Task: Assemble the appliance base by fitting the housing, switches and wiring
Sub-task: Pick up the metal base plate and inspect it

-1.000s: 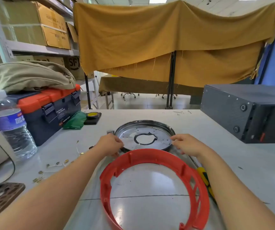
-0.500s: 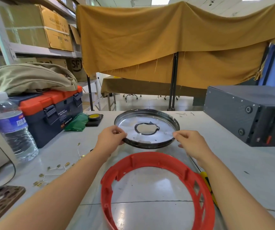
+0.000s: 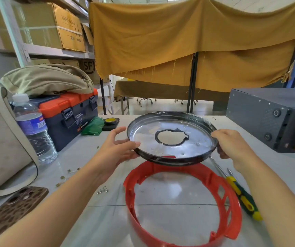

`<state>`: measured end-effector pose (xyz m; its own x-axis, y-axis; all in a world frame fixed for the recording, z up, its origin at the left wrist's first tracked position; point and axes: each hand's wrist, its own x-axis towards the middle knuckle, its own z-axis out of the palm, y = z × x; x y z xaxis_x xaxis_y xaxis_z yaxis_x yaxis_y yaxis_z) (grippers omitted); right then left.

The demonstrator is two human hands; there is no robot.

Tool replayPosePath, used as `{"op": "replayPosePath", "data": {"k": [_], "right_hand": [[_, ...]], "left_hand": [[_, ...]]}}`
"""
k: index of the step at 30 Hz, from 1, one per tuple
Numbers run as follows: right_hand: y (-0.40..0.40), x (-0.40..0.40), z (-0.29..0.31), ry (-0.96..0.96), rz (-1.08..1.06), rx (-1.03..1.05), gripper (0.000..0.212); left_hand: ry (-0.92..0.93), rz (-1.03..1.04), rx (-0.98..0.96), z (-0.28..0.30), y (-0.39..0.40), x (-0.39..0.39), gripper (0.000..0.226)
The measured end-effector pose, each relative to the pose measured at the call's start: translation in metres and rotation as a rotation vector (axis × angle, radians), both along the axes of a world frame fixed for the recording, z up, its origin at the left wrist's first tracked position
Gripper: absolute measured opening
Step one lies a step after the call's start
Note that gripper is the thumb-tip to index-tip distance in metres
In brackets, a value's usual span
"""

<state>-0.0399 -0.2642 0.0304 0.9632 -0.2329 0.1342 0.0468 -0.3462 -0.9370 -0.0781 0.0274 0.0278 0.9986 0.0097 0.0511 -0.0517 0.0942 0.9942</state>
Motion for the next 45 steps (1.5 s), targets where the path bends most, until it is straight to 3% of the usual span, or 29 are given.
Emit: {"op": "replayPosePath", "data": {"k": [2, 5, 10, 14, 16, 20, 25, 31, 36, 39, 42, 45], "right_hand": [[-0.003, -0.01, 0.002, 0.008, -0.009, -0.096, 0.027], [-0.008, -0.018, 0.003, 0.001, -0.04, -0.067, 0.03], [-0.012, -0.025, -0.002, -0.024, -0.017, 0.042, 0.031], [-0.011, -0.026, -0.01, -0.023, 0.01, 0.041, 0.032], [-0.012, -0.026, -0.012, -0.025, 0.015, 0.027, 0.034], [-0.015, -0.028, -0.013, -0.043, 0.026, 0.042, 0.031], [-0.006, -0.032, -0.013, -0.084, 0.044, 0.042, 0.022], [0.006, -0.034, -0.022, -0.139, 0.089, -0.038, 0.023], [0.008, -0.036, -0.027, -0.19, 0.134, -0.086, 0.028], [0.008, -0.036, -0.028, -0.212, 0.147, -0.097, 0.031], [0.008, -0.036, -0.028, -0.235, 0.158, -0.1, 0.035], [0.006, -0.035, -0.028, -0.261, 0.172, -0.126, 0.035]], "left_hand": [[0.008, -0.05, -0.044, -0.002, 0.008, -0.007, 0.084], [0.033, -0.08, -0.025, -0.008, 0.017, -0.014, 0.06], [0.144, -0.057, 0.821, -0.026, 0.019, -0.022, 0.023], [0.197, -0.096, 0.952, -0.032, 0.009, -0.018, 0.022], [0.189, -0.05, 0.877, -0.033, 0.004, -0.014, 0.018], [0.189, -0.032, 0.424, -0.029, 0.003, -0.009, 0.017], [0.096, 0.073, 0.209, -0.032, 0.002, 0.0, 0.025], [-0.027, 0.178, 0.142, -0.043, -0.002, -0.002, 0.028], [-0.034, 0.122, 0.003, -0.044, -0.002, -0.007, 0.038], [0.001, 0.053, -0.125, -0.045, -0.003, -0.007, 0.025], [0.011, 0.006, -0.173, -0.048, -0.004, -0.005, 0.048], [-0.014, 0.066, -0.195, -0.046, -0.002, -0.003, 0.043]]}}
